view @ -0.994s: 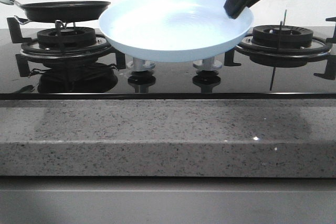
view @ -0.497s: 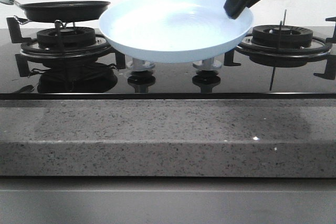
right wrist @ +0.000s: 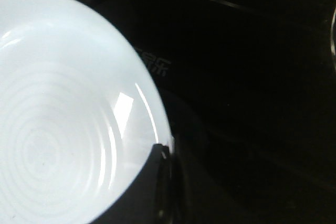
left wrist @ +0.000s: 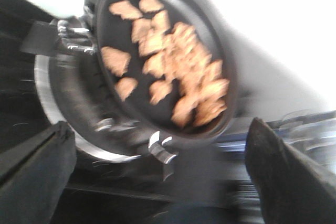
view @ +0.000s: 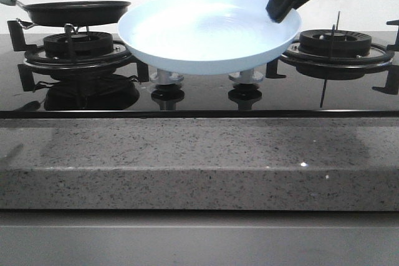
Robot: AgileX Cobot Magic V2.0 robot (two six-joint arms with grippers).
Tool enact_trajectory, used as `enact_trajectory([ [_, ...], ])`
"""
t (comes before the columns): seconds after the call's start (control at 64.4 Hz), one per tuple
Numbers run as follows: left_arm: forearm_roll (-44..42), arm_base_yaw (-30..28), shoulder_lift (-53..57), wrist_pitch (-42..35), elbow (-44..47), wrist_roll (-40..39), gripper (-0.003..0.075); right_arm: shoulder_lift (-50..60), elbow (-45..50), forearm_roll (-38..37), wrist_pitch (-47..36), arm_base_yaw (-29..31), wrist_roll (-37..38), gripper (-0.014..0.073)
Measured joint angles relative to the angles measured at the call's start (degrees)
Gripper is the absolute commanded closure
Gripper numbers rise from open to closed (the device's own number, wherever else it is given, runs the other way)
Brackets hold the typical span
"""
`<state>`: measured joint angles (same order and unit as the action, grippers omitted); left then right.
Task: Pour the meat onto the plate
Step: 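Grasp the pale green handle of the black frying pan with the left gripper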
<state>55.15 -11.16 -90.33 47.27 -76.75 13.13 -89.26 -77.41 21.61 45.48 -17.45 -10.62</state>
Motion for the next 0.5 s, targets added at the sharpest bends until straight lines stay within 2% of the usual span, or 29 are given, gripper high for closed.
enact_trajectory([
  [0.248, 9.66, -9.61, -5.06, 1.55, -0.35, 3.67, 0.0081, 0.00, 0.00, 0.00, 0.00, 0.00, 0.00, 0.0657],
  [0.497, 16.60, -10.34, -11.19, 3.65, -4.27, 6.36, 0.0081, -0.09, 0.00, 0.00, 0.00, 0.00, 0.00, 0.0657],
])
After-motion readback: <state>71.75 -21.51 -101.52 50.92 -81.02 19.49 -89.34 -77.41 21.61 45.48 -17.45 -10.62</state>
